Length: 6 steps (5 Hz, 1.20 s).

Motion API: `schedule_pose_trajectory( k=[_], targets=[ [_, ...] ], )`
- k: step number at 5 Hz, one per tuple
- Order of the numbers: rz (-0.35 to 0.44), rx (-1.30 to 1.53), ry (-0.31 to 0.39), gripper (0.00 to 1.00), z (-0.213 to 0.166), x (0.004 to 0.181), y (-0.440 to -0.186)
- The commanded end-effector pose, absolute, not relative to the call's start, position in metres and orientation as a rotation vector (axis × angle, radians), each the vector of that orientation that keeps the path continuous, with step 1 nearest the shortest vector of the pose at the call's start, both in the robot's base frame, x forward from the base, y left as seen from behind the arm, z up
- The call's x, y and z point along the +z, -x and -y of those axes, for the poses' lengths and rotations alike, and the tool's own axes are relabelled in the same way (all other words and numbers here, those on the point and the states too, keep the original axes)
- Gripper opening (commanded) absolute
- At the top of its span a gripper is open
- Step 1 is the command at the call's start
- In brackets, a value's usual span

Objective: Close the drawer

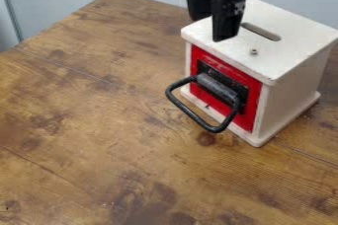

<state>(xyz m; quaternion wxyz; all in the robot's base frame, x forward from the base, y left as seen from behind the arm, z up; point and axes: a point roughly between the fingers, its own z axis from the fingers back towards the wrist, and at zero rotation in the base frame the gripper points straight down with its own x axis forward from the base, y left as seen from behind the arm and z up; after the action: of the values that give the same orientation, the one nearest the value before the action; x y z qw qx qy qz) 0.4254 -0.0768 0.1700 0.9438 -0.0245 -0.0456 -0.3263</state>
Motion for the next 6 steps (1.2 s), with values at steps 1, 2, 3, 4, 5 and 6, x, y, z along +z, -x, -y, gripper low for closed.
schedule_pose_trajectory(
  k=[1,2,3,4,5,6],
  targets=[
    [0.170,-0.621,0.021,1.00,0.076,0.201,-0.428],
    [0.163,-0.576,0.018,1.00,0.073,0.195,-0.428],
    [0.159,-0.615,0.024,1.00,0.068,0.195,-0.420],
    [0.194,-0.666,-0.007,1.00,0.061,0.216,-0.411],
    [0.193,-0.636,0.019,1.00,0.061,0.203,-0.407],
    [0.198,-0.614,0.009,1.00,0.061,0.213,-0.405]
  ],
)
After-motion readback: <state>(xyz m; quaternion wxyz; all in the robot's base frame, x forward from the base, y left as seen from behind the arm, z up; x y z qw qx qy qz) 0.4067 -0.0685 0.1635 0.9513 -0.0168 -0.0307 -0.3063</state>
